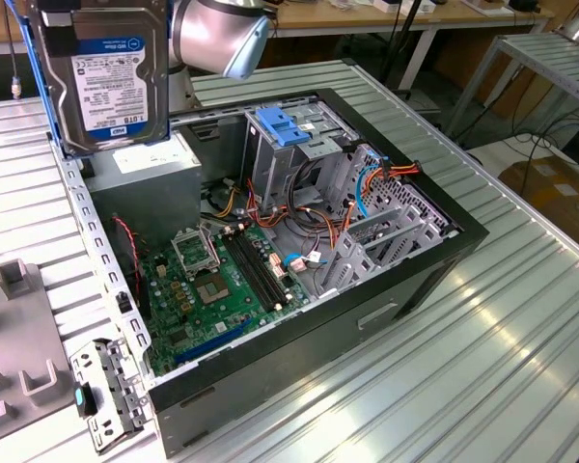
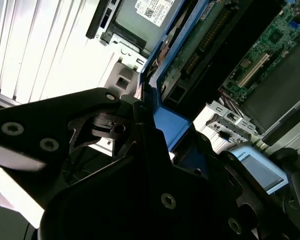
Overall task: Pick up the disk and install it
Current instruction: 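Pick up the disk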
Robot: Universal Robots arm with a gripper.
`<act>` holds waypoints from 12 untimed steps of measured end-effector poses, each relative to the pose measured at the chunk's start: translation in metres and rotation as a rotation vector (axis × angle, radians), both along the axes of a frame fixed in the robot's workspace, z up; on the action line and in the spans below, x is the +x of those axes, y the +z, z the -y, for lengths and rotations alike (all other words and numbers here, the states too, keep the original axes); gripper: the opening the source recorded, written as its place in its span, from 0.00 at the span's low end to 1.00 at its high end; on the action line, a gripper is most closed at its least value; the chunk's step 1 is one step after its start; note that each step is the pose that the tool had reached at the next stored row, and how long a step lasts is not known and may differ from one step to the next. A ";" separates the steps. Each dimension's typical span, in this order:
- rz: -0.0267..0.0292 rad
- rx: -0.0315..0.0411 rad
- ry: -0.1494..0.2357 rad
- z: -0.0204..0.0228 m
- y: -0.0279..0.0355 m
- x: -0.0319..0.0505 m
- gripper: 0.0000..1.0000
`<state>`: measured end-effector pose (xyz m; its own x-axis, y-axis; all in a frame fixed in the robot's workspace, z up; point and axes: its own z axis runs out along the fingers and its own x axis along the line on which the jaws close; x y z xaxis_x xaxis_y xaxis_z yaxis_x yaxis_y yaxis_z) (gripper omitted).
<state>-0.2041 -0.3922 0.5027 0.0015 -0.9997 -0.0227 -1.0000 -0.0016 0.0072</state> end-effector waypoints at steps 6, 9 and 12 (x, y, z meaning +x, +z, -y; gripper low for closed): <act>0.0000 0.0000 -0.001 0.0000 -0.0005 0.0188 0.37; -0.0001 0.0000 -0.002 0.0000 -0.0007 0.0256 0.37; 0.0000 0.0001 -0.003 0.0000 -0.0009 0.0313 0.37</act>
